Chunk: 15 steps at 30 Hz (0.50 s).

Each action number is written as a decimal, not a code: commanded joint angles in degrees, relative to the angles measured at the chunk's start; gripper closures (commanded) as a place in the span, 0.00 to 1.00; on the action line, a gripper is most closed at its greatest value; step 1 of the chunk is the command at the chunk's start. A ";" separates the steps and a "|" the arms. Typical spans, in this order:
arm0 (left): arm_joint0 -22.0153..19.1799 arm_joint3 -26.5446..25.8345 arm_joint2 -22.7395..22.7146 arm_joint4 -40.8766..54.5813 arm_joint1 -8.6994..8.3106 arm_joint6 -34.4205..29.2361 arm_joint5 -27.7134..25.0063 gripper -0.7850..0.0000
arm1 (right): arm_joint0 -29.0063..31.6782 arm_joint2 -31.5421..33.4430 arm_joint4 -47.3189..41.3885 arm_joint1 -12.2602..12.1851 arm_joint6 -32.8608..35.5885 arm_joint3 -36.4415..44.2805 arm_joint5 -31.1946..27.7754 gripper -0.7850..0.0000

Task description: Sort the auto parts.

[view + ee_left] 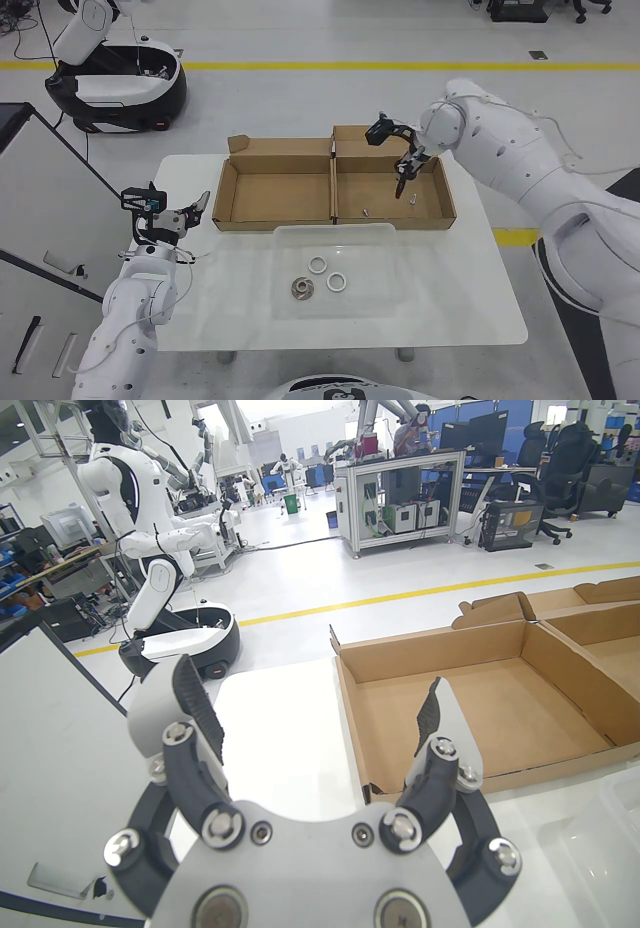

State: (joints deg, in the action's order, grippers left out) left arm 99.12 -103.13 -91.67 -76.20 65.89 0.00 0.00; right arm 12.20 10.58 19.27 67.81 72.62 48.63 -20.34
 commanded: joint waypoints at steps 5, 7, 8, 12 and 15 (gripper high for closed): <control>0.00 0.00 0.00 0.00 0.00 0.00 0.00 0.00 | 0.64 -0.84 3.89 3.68 -0.90 -4.36 1.45 1.00; 0.00 0.00 0.00 0.00 0.00 0.00 0.00 0.00 | 1.01 -0.84 4.89 5.01 -1.23 -6.48 1.52 1.00; 0.00 0.00 0.00 0.00 0.00 0.00 0.00 0.00 | 1.20 -0.84 5.50 5.67 -1.71 -7.50 1.56 1.00; 0.00 0.00 0.00 0.00 0.00 0.00 0.00 0.00 | 2.13 -0.84 5.56 8.14 -2.60 -12.43 0.25 1.00; 0.00 0.00 0.00 0.00 0.00 0.00 0.00 0.00 | 2.61 -0.84 6.15 9.80 -3.38 -15.76 -0.95 1.00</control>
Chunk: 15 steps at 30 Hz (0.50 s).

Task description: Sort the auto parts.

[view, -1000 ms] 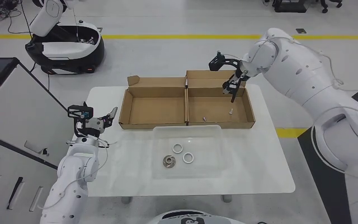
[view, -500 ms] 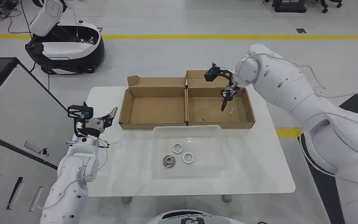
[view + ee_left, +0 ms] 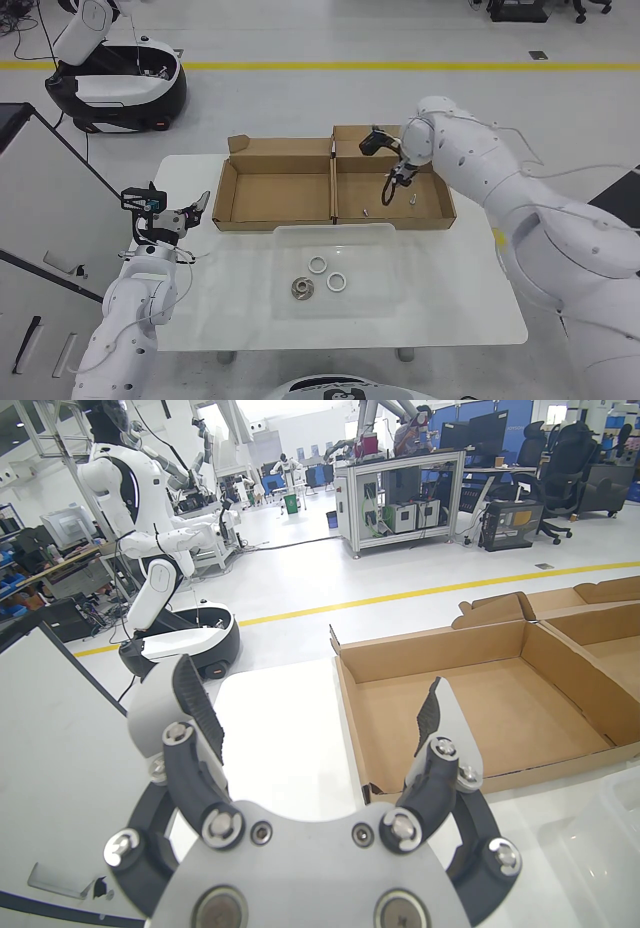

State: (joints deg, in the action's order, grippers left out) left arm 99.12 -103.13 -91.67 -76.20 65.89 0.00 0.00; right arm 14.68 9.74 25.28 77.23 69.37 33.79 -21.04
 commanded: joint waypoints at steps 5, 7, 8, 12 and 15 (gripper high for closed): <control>0.00 0.00 0.00 0.00 0.00 0.00 0.00 0.00 | 0.84 0.00 2.36 2.92 -1.19 -5.56 -1.20 1.00; 0.00 0.00 0.00 0.00 0.00 0.00 0.00 0.00 | 1.21 0.00 3.18 3.88 -1.70 -7.16 -1.75 1.00; 0.00 0.00 0.00 0.00 0.00 0.00 0.00 0.00 | 1.35 0.00 3.52 4.33 -2.04 -7.96 -1.98 1.00; 0.00 0.00 0.00 0.00 0.00 0.00 0.00 0.00 | 1.78 0.00 4.60 6.05 -2.73 -10.96 -3.05 1.00; 0.00 0.00 0.00 0.00 0.00 0.00 0.00 0.00 | 2.01 0.00 5.32 7.18 -3.32 -13.03 -3.77 1.00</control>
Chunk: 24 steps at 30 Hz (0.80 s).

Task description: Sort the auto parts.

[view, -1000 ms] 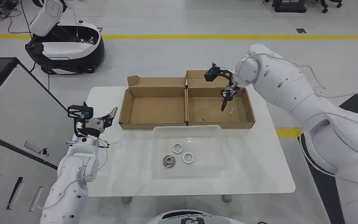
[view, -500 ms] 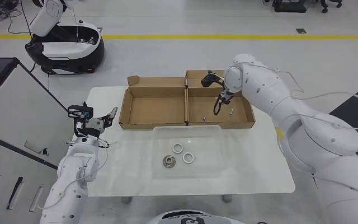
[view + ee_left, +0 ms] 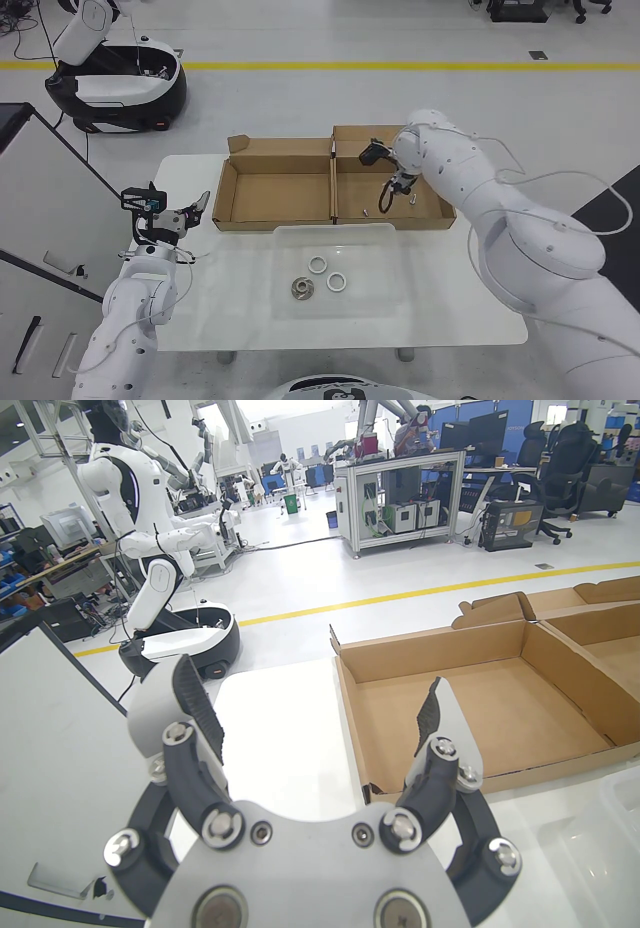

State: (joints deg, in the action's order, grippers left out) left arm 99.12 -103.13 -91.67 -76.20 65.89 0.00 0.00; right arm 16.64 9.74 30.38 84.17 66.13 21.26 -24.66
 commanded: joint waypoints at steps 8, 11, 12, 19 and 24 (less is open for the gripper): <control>0.00 0.00 0.00 0.00 0.00 0.00 0.00 0.00 | 1.40 0.06 1.91 2.73 -1.54 -4.79 -1.70 1.00; 0.00 0.00 0.00 0.00 0.00 0.00 0.00 0.00 | 1.90 0.19 2.16 3.45 -2.18 -6.15 -2.04 1.00; 0.00 0.00 0.00 0.00 0.00 0.00 0.00 0.00 | 2.07 0.28 2.13 3.66 -2.28 -6.56 -2.27 1.00; 0.00 0.00 0.00 0.00 0.00 0.00 0.00 0.00 | 2.77 0.22 3.71 4.95 -2.56 -8.63 -2.66 1.00; 0.00 0.00 0.00 0.00 0.00 0.00 0.00 0.00 | 3.10 0.34 4.51 5.61 -2.65 -9.76 -2.89 1.00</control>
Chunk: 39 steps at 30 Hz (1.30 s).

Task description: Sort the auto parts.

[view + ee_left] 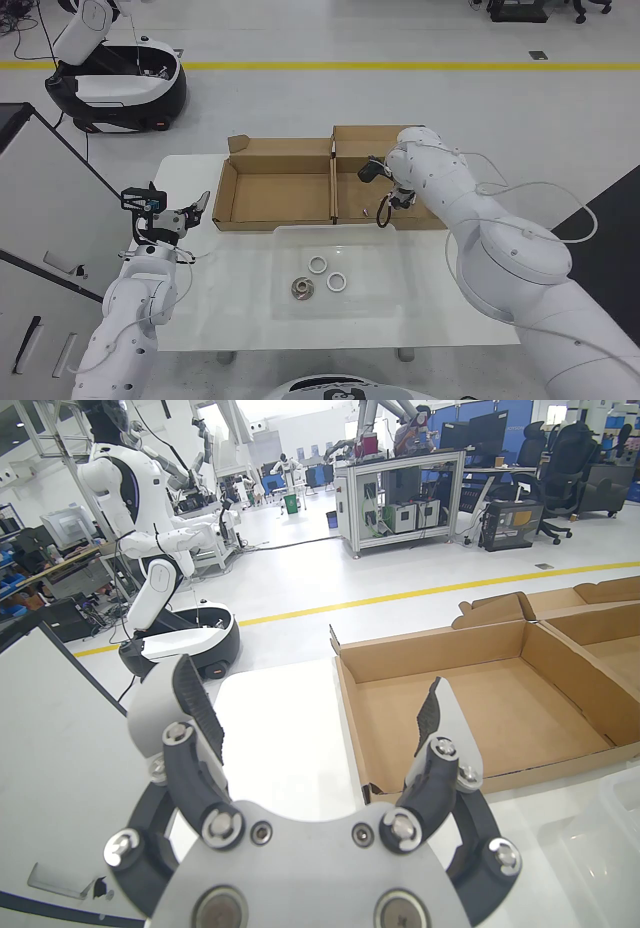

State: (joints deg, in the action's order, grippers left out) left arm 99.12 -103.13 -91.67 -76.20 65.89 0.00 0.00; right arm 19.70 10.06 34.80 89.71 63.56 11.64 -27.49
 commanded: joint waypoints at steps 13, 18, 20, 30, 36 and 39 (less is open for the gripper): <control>0.00 0.00 0.00 0.00 0.00 0.00 0.00 0.00 | 0.61 0.51 1.89 1.12 -0.22 -1.88 -0.16 1.00; 0.00 0.00 0.00 0.00 0.00 0.00 0.00 0.00 | 0.64 0.90 2.15 1.34 -0.15 -2.26 -0.20 0.82; 0.00 0.00 0.00 0.00 0.00 0.00 0.00 0.00 | 0.65 1.06 2.21 1.41 -0.13 -2.37 -0.22 0.82; 0.00 0.00 0.00 0.00 0.00 0.00 0.00 0.00 | 0.46 2.11 2.06 1.53 -0.04 -2.81 -0.70 0.75; 0.00 0.00 0.00 0.00 0.00 0.00 0.00 0.00 | -0.52 2.91 1.73 1.47 -0.30 -2.74 -1.69 0.59; 0.00 0.00 0.00 0.00 0.00 0.00 0.00 0.00 | -1.47 3.45 1.34 1.39 -0.89 -2.55 -2.56 0.57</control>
State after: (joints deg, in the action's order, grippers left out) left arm 99.12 -103.13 -91.67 -76.20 65.89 0.00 0.00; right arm 18.48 13.35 36.30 91.12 62.81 9.06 -29.77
